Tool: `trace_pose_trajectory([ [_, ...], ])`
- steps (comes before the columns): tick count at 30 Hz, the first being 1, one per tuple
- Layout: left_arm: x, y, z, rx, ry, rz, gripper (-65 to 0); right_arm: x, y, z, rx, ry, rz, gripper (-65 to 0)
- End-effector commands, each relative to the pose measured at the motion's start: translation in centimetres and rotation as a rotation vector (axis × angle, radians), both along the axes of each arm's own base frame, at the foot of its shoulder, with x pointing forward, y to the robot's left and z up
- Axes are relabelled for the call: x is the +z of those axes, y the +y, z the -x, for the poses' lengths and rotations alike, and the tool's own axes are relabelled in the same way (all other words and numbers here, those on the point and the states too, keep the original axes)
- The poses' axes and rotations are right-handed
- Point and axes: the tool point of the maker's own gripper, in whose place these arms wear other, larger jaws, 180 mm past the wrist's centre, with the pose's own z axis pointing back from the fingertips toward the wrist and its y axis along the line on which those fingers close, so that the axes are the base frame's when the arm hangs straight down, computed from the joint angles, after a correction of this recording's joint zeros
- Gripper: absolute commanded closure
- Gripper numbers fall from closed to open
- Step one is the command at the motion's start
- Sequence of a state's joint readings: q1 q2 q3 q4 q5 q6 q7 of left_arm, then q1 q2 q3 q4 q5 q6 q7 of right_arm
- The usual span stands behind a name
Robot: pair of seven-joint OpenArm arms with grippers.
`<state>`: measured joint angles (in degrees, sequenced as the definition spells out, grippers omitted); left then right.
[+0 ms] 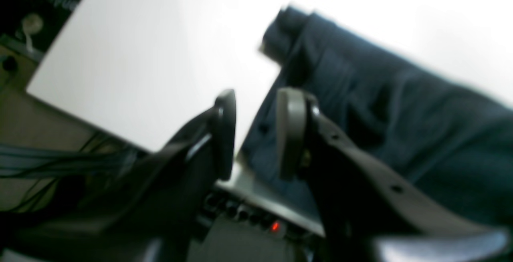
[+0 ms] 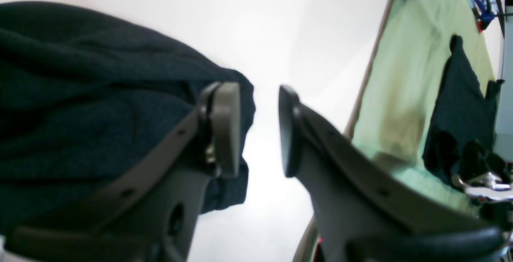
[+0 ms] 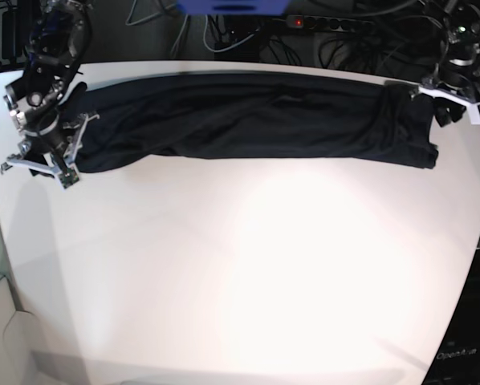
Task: Fold the T-shirt properly
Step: 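Grasp the band end with the left gripper, right gripper holding the other end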
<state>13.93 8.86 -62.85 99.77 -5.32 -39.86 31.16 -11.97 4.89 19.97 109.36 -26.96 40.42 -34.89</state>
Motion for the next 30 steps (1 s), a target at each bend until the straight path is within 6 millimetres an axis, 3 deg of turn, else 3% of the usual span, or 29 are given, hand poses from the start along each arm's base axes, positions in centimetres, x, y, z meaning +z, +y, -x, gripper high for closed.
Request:
trace_pose_trajectory([
  [1,1.2,0.0,-0.9,-0.007,-0.041,-0.012,-17.1,1.1,-0.1,-0.7,0.006,-0.04,0.008,-18.1],
  [10,1.0,-0.4,-2.9,-0.017,0.005,0.023,-18.2,1.0,-0.2,-0.5,0.006,-0.036,0.007,-18.1],
  [14,1.1,-1.8,-4.1,-0.066,-0.007,0.027,-29.4,0.9,-0.2,-0.5,0.006,-0.034,0.007,-18.1],
  [16,1.0,-2.1,-4.3,-0.077,-0.007,0.029,-31.8,0.9,-0.2,-0.5,0.006,-0.034,0.007,-18.1],
  [24,1.0,-2.2,-4.5,-0.081,-0.009,0.032,-31.3,0.9,-0.2,-0.5,0.006,-0.034,0.009,-18.1],
  [30,-0.7,-2.2,-4.2,-0.079,0.023,0.071,-31.4,1.0,-0.2,-0.6,0.006,-0.036,0.01,-18.1],
])
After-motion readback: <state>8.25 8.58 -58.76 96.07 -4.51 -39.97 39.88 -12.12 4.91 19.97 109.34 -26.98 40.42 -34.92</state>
